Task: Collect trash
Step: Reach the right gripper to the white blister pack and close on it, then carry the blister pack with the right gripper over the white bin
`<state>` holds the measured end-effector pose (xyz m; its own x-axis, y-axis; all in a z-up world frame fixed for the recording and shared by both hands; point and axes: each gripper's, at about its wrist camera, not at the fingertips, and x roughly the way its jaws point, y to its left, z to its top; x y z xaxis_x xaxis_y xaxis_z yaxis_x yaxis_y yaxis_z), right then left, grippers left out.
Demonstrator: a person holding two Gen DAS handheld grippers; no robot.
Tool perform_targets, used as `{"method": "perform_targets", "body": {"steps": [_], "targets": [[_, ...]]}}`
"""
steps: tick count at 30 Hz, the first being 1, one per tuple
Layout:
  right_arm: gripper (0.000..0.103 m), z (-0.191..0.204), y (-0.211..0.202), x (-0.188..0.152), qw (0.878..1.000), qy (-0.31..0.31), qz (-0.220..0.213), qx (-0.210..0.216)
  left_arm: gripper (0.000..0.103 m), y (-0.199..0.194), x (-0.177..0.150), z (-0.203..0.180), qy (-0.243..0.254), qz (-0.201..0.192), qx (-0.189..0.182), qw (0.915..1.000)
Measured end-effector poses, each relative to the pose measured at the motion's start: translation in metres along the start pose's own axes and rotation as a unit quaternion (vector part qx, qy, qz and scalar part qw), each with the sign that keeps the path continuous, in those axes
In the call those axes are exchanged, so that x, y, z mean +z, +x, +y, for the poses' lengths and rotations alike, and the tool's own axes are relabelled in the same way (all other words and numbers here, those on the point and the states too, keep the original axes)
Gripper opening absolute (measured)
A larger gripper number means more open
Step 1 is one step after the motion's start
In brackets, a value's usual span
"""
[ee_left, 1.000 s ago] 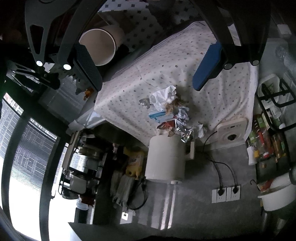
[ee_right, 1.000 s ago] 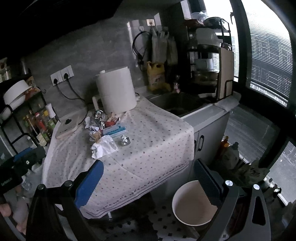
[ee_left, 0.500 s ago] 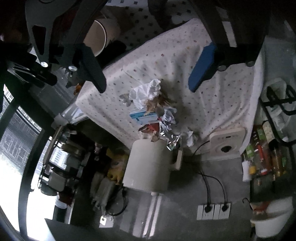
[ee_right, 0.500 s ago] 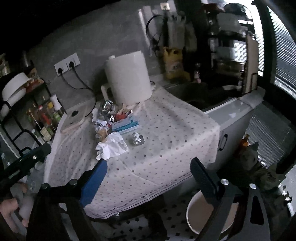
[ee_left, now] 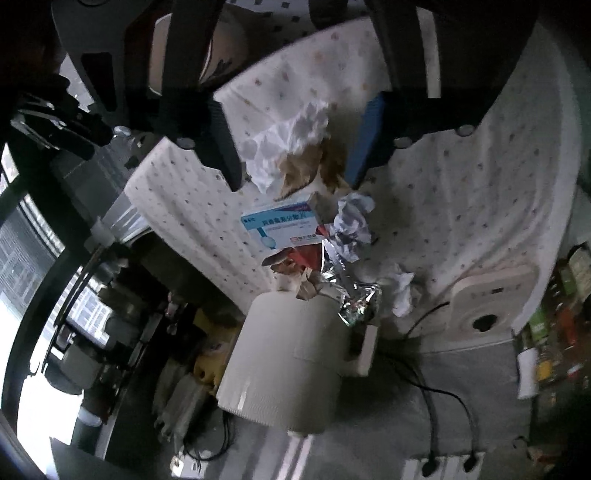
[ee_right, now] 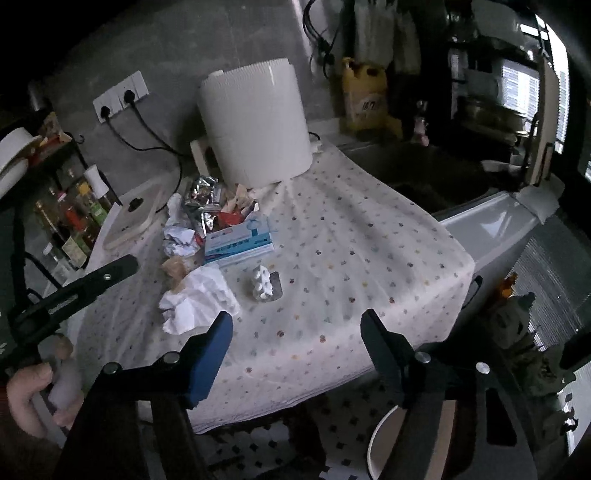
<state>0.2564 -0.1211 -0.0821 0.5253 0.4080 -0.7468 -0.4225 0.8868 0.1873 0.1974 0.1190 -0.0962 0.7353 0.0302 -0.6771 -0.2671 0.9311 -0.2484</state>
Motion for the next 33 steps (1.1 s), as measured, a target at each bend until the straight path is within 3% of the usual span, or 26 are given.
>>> {"method": "perform_targets", "body": {"steps": [2, 6, 8, 11, 18, 24, 27, 29, 30, 33], "targets": [[0.069, -0.002, 0.011, 0.005, 1.000, 0.001, 0.006, 0.002, 0.042, 0.018, 0.004, 0.001, -0.003, 0.014, -0.004, 0.9999], [0.068, -0.005, 0.034, 0.015, 1.000, 0.001, 0.019, 0.006, 0.038, 0.050, 0.008, 0.003, -0.010, 0.047, -0.016, 0.9987], [0.066, -0.004, 0.047, 0.019, 1.000, -0.003, 0.027, 0.013, 0.017, 0.062, 0.008, 0.006, -0.013, 0.060, -0.014, 0.9980], [0.064, 0.000, 0.067, 0.021, 0.999, -0.009, 0.041, 0.021, 0.006, 0.065, 0.011, 0.011, -0.018, 0.053, -0.012, 0.9983], [0.055, 0.017, 0.115, 0.024, 0.996, -0.028, 0.074, 0.044, 0.005, 0.044, 0.027, 0.038, -0.035, 0.016, 0.015, 0.9992], [0.055, 0.030, 0.145, 0.026, 0.994, -0.042, 0.089, 0.046, 0.005, 0.033, 0.037, 0.061, -0.056, -0.001, 0.018, 0.9983], [0.052, 0.037, 0.159, 0.024, 0.993, -0.055, 0.096, 0.043, 0.005, 0.037, 0.035, 0.073, -0.059, 0.008, 0.030, 0.9978], [0.037, 0.042, 0.168, 0.022, 0.991, -0.064, 0.108, 0.040, 0.005, 0.049, 0.028, 0.083, -0.059, 0.041, 0.036, 0.9967], [0.034, 0.042, 0.168, 0.022, 0.992, -0.067, 0.102, 0.037, 0.005, 0.052, 0.024, 0.087, -0.062, 0.050, 0.041, 0.9960], [0.033, 0.044, 0.166, 0.023, 0.992, -0.068, 0.094, 0.048, 0.005, 0.057, 0.012, 0.096, -0.069, 0.060, 0.041, 0.9950]]}}
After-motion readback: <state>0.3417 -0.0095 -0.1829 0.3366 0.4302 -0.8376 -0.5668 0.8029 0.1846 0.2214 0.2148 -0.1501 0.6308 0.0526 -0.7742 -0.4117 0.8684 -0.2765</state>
